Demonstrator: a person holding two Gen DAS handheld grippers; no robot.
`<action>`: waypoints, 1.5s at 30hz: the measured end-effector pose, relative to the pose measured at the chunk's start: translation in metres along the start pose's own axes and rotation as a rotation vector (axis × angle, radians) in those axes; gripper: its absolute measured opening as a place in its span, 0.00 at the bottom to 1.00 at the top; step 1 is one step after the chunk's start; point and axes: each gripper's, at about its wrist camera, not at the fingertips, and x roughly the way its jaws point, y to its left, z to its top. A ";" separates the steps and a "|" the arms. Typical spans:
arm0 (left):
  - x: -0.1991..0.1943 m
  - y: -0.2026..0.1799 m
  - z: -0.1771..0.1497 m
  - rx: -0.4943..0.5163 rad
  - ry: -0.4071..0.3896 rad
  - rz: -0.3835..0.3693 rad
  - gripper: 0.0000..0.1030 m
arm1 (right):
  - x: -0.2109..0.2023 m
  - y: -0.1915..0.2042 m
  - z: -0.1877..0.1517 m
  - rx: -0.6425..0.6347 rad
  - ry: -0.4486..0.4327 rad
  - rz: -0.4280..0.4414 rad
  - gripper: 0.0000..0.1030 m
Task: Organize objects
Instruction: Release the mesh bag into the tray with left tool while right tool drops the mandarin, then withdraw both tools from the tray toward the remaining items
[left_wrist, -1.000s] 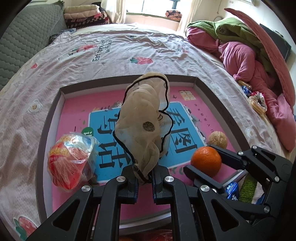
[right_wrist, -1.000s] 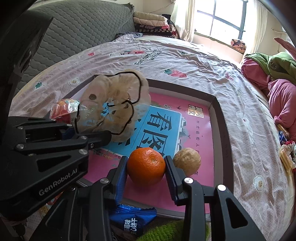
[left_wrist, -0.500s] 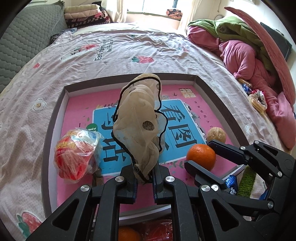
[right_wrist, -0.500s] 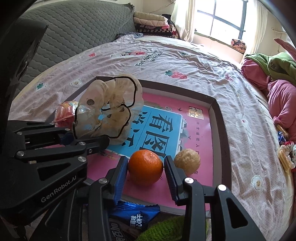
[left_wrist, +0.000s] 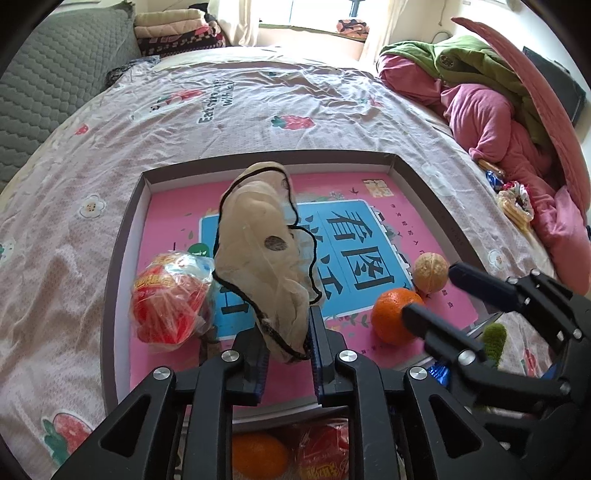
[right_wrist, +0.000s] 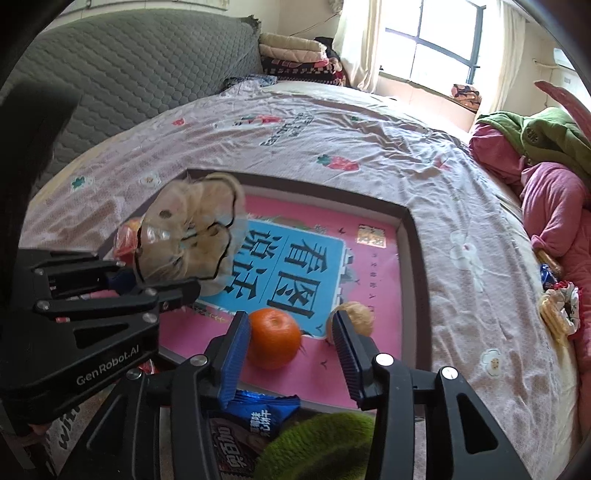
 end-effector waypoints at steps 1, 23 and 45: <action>-0.001 0.000 0.000 -0.002 0.001 0.000 0.19 | -0.002 -0.001 0.001 0.002 -0.004 -0.001 0.45; -0.036 0.001 -0.012 -0.034 -0.002 0.003 0.42 | -0.052 -0.023 -0.001 0.081 -0.085 -0.044 0.51; -0.128 -0.018 -0.027 -0.022 -0.135 0.010 0.44 | -0.130 -0.015 -0.013 0.074 -0.194 -0.056 0.52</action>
